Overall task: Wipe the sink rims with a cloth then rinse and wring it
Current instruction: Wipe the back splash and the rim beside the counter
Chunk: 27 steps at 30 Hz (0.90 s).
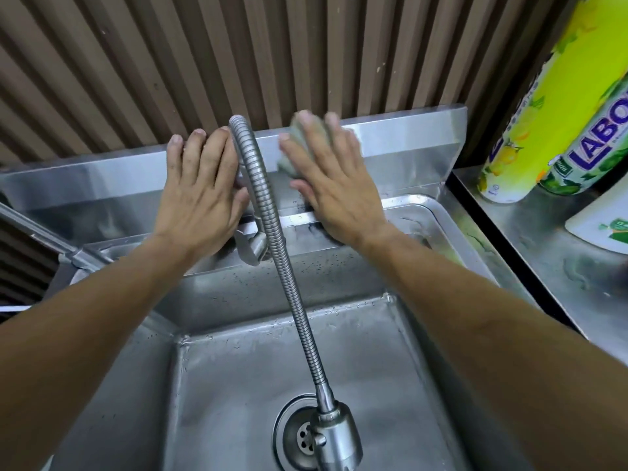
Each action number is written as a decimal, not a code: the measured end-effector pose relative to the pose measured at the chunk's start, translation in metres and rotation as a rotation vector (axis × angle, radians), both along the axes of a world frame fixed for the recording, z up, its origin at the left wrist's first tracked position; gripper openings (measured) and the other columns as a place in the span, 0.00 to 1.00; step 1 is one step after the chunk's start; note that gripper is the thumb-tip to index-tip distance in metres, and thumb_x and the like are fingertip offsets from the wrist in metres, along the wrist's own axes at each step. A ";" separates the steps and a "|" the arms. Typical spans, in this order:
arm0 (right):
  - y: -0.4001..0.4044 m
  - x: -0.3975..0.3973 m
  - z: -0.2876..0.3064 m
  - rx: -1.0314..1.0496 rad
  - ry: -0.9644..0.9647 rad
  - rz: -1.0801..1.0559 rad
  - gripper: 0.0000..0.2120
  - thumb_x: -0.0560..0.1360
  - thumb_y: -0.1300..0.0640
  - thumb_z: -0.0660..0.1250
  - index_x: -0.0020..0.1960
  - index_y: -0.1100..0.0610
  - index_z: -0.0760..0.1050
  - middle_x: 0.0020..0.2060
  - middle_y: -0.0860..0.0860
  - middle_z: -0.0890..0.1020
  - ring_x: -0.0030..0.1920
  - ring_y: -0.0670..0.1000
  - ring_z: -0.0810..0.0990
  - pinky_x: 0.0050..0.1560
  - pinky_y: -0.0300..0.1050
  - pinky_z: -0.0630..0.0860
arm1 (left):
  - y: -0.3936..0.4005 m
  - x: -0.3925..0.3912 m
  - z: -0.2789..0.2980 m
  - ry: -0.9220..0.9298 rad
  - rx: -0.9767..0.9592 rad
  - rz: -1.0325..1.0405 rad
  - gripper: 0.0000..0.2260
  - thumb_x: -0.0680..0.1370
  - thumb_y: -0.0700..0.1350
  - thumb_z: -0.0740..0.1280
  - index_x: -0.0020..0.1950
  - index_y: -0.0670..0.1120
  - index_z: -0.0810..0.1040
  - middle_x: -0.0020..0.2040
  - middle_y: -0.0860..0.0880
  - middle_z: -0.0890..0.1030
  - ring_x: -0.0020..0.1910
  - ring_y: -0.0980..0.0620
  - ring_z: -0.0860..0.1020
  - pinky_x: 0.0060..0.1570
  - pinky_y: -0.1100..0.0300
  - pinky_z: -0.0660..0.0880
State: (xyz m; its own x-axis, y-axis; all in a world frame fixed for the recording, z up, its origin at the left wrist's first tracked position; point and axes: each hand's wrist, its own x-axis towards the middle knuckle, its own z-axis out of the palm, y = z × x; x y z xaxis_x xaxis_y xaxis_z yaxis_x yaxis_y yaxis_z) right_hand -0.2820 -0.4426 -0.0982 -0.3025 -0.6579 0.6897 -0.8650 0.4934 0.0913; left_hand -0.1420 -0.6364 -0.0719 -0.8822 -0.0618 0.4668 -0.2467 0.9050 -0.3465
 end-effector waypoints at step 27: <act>-0.020 0.042 -0.020 -0.580 -0.750 -0.163 0.36 0.86 0.61 0.52 0.81 0.64 0.30 0.78 0.63 0.27 0.79 0.64 0.26 0.70 0.38 0.18 | -0.005 0.005 -0.001 0.019 -0.001 -0.107 0.28 0.85 0.56 0.40 0.85 0.50 0.44 0.85 0.47 0.44 0.83 0.44 0.42 0.78 0.41 0.43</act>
State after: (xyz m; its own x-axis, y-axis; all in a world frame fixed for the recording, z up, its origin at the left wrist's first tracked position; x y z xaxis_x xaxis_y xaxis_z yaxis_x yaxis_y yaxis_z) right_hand -0.2402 -0.4625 -0.1183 -0.8547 -0.1861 0.4847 -0.5160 0.4073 -0.7535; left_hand -0.1365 -0.6412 -0.0731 -0.8749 0.0328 0.4831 -0.1550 0.9262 -0.3436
